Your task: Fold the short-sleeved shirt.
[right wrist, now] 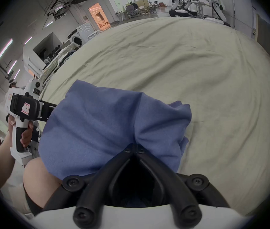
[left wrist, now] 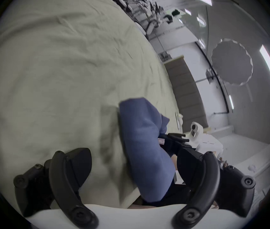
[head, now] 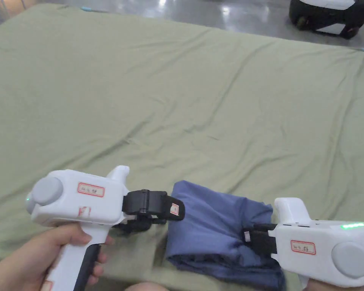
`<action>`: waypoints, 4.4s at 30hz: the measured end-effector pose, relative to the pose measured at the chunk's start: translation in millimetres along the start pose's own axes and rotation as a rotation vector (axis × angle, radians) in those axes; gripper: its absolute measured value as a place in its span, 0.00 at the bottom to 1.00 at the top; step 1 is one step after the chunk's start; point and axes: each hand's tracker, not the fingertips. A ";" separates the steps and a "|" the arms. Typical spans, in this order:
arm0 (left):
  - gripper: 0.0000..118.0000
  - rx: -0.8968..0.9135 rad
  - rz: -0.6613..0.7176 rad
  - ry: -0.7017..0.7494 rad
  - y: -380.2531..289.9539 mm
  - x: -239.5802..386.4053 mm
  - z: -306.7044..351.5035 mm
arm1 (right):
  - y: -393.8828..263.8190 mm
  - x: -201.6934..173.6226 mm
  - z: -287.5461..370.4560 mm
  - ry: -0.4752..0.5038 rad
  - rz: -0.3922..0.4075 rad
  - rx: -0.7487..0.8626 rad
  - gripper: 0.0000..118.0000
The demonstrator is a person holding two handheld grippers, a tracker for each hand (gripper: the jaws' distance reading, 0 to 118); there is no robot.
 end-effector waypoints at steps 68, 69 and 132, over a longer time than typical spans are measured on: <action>0.00 1.179 -0.637 0.790 -107.6 237.5 89.7 | -14.1 -77.5 172.0 -0.341 0.189 0.688 0.00; 0.00 1.187 -0.664 0.788 -112.8 247.4 83.2 | -16.7 -74.9 179.0 -0.359 0.180 0.717 0.00; 0.99 1.159 -0.743 0.687 -128.9 332.7 54.9 | -9.5 -85.0 268.1 -0.437 0.026 0.934 1.00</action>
